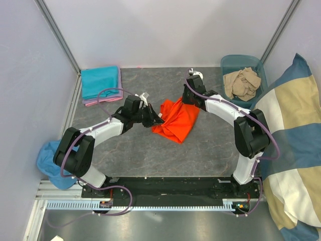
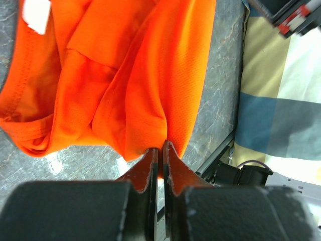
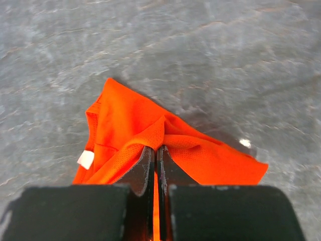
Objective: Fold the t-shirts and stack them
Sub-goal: Fold the long partially folded tshirt into a neat square
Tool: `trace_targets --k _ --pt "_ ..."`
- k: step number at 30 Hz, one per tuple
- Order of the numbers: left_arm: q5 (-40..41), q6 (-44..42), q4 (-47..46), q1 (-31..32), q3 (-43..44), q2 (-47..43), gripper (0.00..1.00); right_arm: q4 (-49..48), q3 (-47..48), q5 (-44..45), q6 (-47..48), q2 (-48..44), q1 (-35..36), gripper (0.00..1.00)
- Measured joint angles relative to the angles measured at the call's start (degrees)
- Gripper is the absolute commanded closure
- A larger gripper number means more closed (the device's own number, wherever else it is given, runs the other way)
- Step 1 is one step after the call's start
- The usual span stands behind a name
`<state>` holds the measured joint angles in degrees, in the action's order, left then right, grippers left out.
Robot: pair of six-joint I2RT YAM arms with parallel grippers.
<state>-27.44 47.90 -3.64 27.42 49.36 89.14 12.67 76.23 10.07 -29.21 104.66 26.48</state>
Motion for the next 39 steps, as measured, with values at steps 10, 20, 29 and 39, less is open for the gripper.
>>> trace_targets --k 10,20,29,39 --pt "0.0 0.9 -1.3 -0.2 -2.9 -0.1 0.98 0.9 5.3 -8.7 3.7 4.6 0.0 0.94" --pt "-0.7 2.1 -2.8 -0.2 -4.9 -0.2 0.98 4.3 8.6 -14.4 9.0 4.7 0.0 0.91" --pt "-2.3 2.7 -3.7 -0.1 -5.0 0.3 0.98 12.8 12.3 -15.9 14.2 1.0 -0.2 0.91" --pt "-3.1 3.1 -3.9 -0.1 -5.0 1.2 0.98 21.6 14.7 -19.4 19.1 -0.6 -0.5 0.9"
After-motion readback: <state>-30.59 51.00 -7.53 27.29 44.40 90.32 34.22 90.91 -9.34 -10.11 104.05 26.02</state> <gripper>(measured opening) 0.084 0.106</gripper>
